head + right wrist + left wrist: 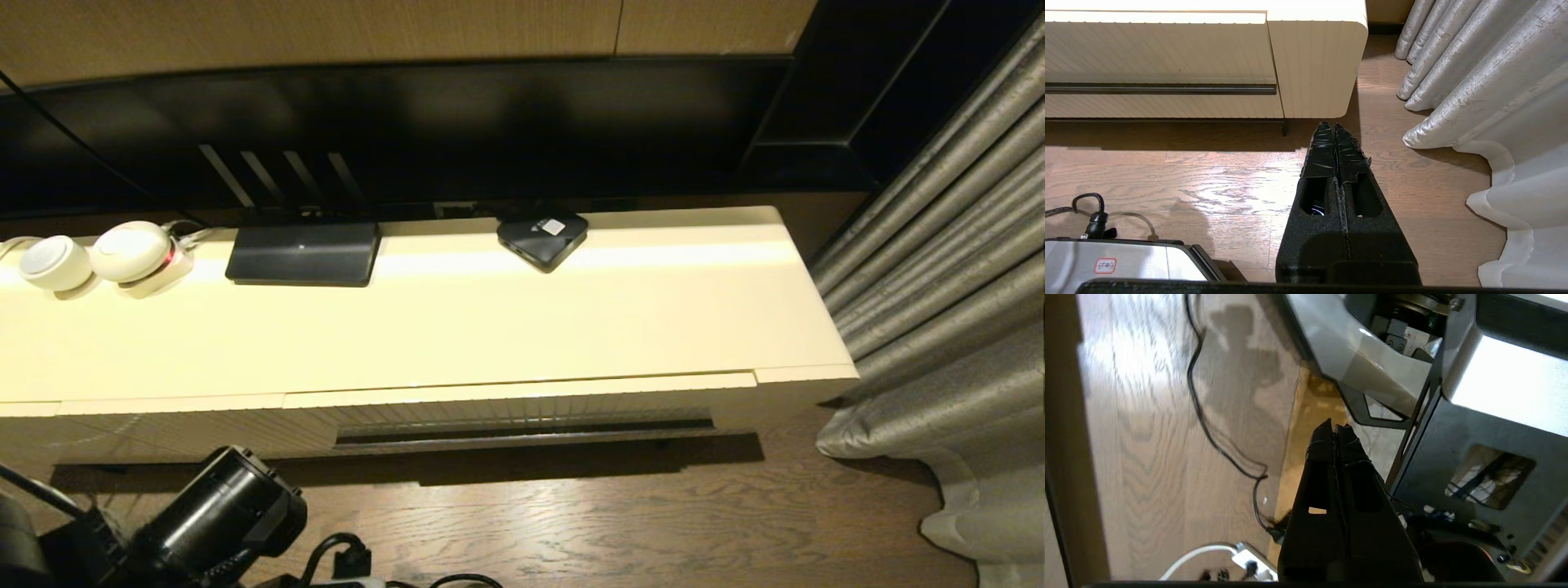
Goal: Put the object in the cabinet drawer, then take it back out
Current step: Open the drawer
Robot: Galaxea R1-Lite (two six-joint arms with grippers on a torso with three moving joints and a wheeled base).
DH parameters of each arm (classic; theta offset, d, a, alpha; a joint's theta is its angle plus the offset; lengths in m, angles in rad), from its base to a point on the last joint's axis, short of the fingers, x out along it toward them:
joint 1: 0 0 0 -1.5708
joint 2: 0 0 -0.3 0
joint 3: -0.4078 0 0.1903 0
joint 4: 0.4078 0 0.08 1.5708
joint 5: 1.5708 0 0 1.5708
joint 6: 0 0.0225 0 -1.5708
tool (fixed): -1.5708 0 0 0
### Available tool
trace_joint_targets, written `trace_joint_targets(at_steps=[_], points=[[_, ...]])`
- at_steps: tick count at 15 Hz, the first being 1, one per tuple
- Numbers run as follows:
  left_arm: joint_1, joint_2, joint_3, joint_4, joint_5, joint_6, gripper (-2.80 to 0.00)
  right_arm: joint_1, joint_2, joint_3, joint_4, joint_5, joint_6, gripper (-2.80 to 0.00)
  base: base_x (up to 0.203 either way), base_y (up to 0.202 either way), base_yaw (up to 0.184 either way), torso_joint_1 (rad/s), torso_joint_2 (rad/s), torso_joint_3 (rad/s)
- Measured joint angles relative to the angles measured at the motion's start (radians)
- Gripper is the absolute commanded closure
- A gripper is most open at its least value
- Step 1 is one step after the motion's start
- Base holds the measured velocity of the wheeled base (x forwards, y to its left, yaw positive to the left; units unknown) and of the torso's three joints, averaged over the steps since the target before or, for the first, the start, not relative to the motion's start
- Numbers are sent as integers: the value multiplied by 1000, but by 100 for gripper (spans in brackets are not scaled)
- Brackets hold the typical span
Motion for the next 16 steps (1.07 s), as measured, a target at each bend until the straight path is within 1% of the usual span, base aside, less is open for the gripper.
trace_joint_targets(at_steps=[2,4,5,6,7,8,10,11,13,16], points=[[-29,30,50,-103,8,-2,0,0,0,0,0,0,0,0,0,0,0,0,0,0],[-41,78,109,-262,49,-2,0,-1,0,0,0,0,0,0,0,0,0,0,0,0],[-44,105,144,-360,74,-2,0,-1,0,0,0,1,0,0,0,0,0,0,0,0],[-46,130,177,-450,90,-2,0,-1,0,0,0,0,0,0,0,0,0,0,0,0],[-46,150,199,-513,98,-3,0,-1,0,0,0,0,0,0,0,0,0,0,0,0],[-47,165,215,-545,99,-4,0,-1,0,0,0,0,0,0,0,0,0,0,0,0],[-47,184,242,-565,104,-4,0,-1,0,0,0,0,0,0,0,0,0,0,0,0],[-47,189,249,-571,122,-4,0,-1,0,0,0,0,0,0,0,0,0,0,0,0],[-48,192,251,-575,189,5,0,-1,0,0,0,0,0,0,0,0,0,0,0,0],[-49,163,240,-563,231,36,0,0,0,0,0,1,1,0,0,0,0,0,0,0]])
